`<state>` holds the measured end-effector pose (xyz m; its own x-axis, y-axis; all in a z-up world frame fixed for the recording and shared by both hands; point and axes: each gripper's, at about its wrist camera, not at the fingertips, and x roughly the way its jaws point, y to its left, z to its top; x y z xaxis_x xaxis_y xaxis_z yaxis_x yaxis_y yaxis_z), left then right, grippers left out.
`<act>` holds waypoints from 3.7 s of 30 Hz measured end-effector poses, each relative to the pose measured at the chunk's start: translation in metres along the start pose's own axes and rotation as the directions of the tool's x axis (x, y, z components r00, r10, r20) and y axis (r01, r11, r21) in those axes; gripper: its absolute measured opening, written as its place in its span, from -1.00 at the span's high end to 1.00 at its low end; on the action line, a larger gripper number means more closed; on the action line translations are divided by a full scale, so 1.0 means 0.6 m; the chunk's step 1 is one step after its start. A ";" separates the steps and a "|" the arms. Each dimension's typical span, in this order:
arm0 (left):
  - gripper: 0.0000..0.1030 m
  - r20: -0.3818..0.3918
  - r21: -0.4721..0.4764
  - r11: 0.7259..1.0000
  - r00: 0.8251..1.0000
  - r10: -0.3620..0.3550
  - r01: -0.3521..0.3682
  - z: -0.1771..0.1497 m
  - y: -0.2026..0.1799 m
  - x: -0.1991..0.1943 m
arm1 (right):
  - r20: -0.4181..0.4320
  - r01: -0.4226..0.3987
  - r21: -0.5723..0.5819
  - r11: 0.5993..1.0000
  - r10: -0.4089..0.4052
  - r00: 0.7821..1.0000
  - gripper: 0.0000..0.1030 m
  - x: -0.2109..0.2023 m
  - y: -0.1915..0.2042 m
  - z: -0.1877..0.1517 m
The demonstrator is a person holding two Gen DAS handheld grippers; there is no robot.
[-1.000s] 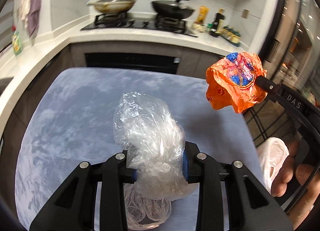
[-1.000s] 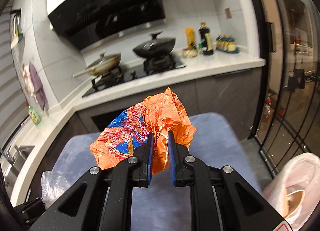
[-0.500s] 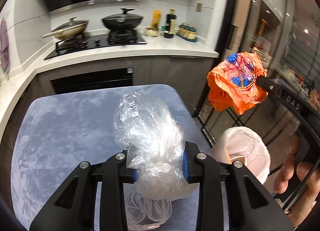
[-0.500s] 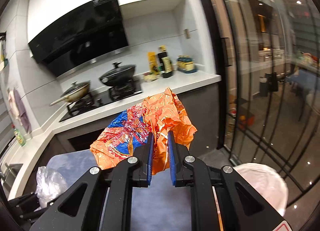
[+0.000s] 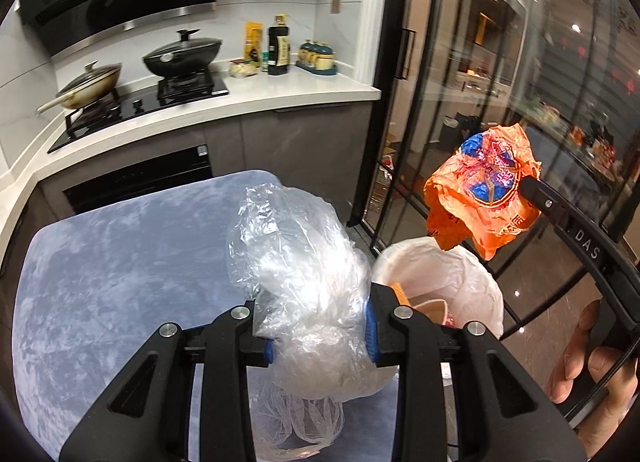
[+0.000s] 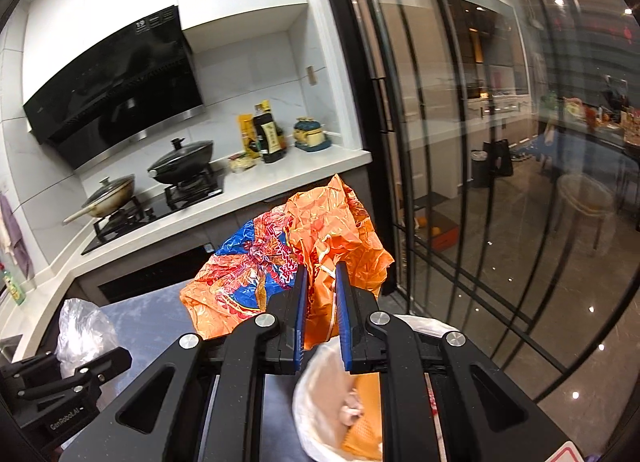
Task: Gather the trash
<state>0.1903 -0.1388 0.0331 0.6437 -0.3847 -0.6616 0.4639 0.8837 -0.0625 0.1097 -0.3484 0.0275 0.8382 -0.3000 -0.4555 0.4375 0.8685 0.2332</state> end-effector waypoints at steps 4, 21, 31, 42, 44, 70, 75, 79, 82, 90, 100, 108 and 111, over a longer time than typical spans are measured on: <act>0.41 -0.010 0.032 0.999 1.000 -0.014 0.014 -0.002 -0.039 0.009 | -0.006 0.026 0.022 0.999 -0.026 1.000 0.74 -0.003 -0.037 -0.007; 0.41 -0.067 0.122 0.991 0.997 -0.047 0.055 -0.010 -0.155 0.085 | -0.094 0.133 0.080 0.988 -0.125 0.988 0.74 0.022 -0.160 -0.060; 0.41 -0.117 0.149 0.986 0.992 -0.053 0.071 -0.024 -0.206 0.132 | -0.157 0.167 0.093 0.982 -0.151 0.976 0.74 0.048 -0.198 -0.093; 0.39 -0.152 0.167 0.981 0.986 -0.072 0.097 -0.028 -0.238 0.174 | -0.208 0.187 0.105 0.977 -0.162 0.965 0.74 0.074 -0.213 -0.116; 0.38 -0.161 0.169 0.981 0.984 -0.071 0.098 -0.029 -0.241 0.182 | -0.219 0.189 0.104 0.976 -0.163 0.962 0.74 0.079 -0.212 -0.121; -0.45 -0.108 0.077 0.994 0.992 -0.068 0.077 -0.023 -0.178 0.163 | -0.174 0.164 0.053 0.985 -0.152 0.973 0.08 0.067 -0.159 -0.108; -0.55 -0.083 0.072 0.996 0.995 -0.050 0.056 -0.024 -0.162 0.142 | -0.158 0.157 0.000 0.988 -0.155 0.975 -0.10 0.046 -0.134 -0.097; -0.57 -0.069 0.081 0.996 0.997 -0.029 0.034 -0.028 -0.153 0.124 | -0.158 0.156 -0.025 0.988 -0.158 0.975 -0.26 0.029 -0.119 -0.089; -0.67 -0.061 0.079 0.997 0.998 -0.015 0.020 -0.033 -0.144 0.108 | -0.163 0.158 -0.048 0.986 -0.164 0.973 -0.34 0.014 -0.109 -0.087; -0.78 -0.051 0.072 0.997 0.998 0.025 -0.021 -0.058 -0.122 0.065 | -0.181 0.159 -0.113 0.981 -0.178 0.967 -0.61 -0.024 -0.084 -0.106; -0.82 -0.083 0.040 0.998 0.995 0.059 -0.055 -0.093 -0.099 0.024 | -0.202 0.149 -0.188 0.971 -0.187 0.961 -0.70 -0.069 -0.069 -0.125; -0.83 -0.100 0.040 0.997 0.992 0.073 -0.069 -0.118 -0.092 0.012 | -0.218 0.147 -0.192 0.970 -0.188 0.958 -0.88 -0.095 -0.076 -0.141; -0.83 -0.114 0.049 0.996 0.991 0.074 -0.069 -0.128 -0.097 0.014 | -0.222 0.150 -0.192 0.970 -0.192 0.956 -0.88 -0.099 -0.079 -0.143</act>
<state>0.1219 -0.1727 -0.0261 0.6026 -0.2853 -0.7453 0.4480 0.8938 0.0200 0.0110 -0.3380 -0.0304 0.6449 -0.3656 -0.6712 0.4878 0.8729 -0.0068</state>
